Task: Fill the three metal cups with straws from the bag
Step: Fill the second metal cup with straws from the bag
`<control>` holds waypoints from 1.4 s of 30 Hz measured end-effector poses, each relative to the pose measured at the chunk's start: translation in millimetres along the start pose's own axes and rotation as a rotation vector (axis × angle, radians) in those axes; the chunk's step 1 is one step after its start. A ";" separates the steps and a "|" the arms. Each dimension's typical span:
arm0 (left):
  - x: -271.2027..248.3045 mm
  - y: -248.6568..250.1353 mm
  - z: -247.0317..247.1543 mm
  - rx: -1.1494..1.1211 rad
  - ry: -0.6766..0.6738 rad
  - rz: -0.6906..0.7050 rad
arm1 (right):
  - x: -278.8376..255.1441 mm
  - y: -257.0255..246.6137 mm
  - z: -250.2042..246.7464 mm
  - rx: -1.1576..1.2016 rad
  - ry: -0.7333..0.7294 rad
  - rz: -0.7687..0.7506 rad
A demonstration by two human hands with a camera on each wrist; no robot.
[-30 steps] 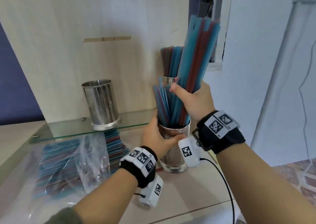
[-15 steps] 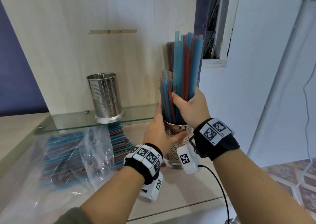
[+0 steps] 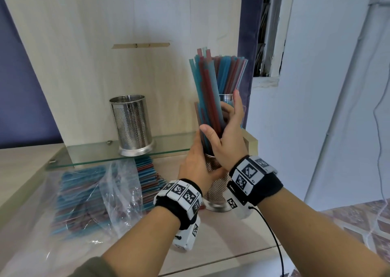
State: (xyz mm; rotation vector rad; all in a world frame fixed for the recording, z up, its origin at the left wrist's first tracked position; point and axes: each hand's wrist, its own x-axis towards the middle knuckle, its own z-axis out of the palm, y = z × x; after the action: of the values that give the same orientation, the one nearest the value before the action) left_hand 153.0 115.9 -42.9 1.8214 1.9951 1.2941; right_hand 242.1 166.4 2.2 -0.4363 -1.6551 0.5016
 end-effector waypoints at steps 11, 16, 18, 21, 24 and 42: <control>1.5 -2.6 1.1 -0.011 -0.008 0.008 | 13.2 -0.1 0.1 -0.311 -0.050 -0.176; 3.3 -7.2 4.7 -0.025 0.005 0.017 | 21.2 -19.6 -7.1 -0.271 -0.015 -0.189; 3.4 -8.3 6.0 -0.038 0.015 0.027 | 30.4 -27.7 -13.1 -0.286 -0.033 -0.198; 3.6 -10.1 6.3 -0.050 0.030 0.039 | 47.7 -33.9 -24.5 -0.434 -0.073 -0.262; 4.8 -10.3 5.3 -0.047 0.019 0.034 | 66.6 -37.7 -31.7 -0.600 -0.135 -0.277; 5.6 -12.7 2.6 -0.028 -0.023 0.052 | 81.3 -31.7 -42.3 -0.443 -0.252 -0.114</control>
State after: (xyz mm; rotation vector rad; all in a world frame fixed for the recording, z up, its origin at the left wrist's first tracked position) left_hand 143.8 123.3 -50.6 1.8789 1.9208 1.3020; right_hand 272.8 188.0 91.6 -0.6168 -2.0293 0.1011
